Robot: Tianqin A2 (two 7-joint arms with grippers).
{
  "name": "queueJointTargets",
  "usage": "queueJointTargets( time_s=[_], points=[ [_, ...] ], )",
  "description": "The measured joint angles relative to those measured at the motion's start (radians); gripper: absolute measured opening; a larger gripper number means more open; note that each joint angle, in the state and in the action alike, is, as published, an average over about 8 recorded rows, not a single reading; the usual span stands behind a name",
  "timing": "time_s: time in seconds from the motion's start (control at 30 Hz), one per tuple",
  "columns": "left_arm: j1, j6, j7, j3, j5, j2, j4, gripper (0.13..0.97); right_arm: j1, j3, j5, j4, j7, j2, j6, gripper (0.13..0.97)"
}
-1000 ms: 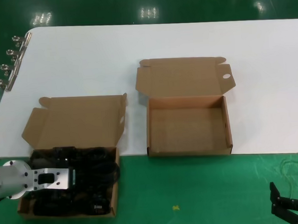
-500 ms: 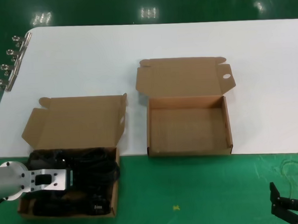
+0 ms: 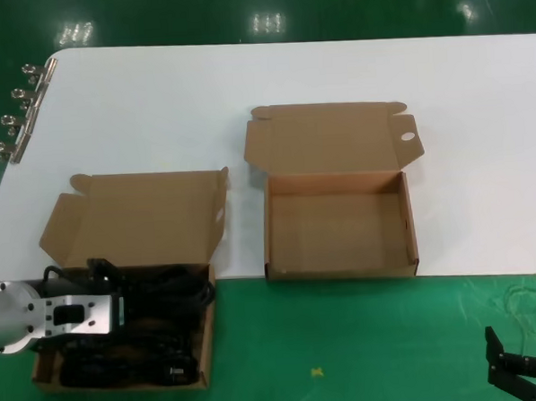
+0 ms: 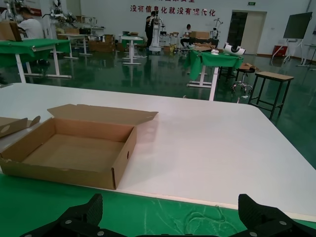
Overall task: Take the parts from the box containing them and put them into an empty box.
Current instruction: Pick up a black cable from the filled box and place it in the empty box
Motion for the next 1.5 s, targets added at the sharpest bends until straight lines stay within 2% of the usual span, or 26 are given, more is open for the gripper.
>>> queueJointTargets(
  time_s=[0.33,0.43,0.53,0.7,0.9,1.07,1.27,1.5],
  points=[
    [0.010,0.036,-0.108,-0.027,0.022,-0.054,-0.172,0.208,0.000,0.000,0.000,0.000,0.000,0.000,0.000,0.966],
    [0.012,0.040,-0.144,-0.035,0.029,-0.054,-0.225,0.208,0.000,0.000,0.000,0.000,0.000,0.000,0.000,0.966],
    [0.015,0.038,-0.180,-0.036,0.042,-0.034,-0.270,0.208,0.000,0.000,0.000,0.000,0.000,0.000,0.000,0.966],
    [0.007,0.030,-0.224,-0.012,0.090,0.034,-0.310,0.208,0.000,0.000,0.000,0.000,0.000,0.000,0.000,0.966],
    [-0.021,0.013,-0.260,0.033,0.178,0.150,-0.306,0.208,0.000,0.000,0.000,0.000,0.000,0.000,0.000,0.966],
    [-0.040,-0.003,-0.311,0.053,0.245,0.247,-0.291,0.208,0.000,0.000,0.000,0.000,0.000,0.000,0.000,0.966],
    [-0.068,-0.046,-0.337,0.066,0.317,0.347,-0.227,0.208,0.000,0.000,0.000,0.000,0.000,0.000,0.000,0.966],
    [-0.109,-0.106,-0.334,0.071,0.368,0.438,-0.120,0.208,0.000,0.000,0.000,0.000,0.000,0.000,0.000,0.966]
  ],
)
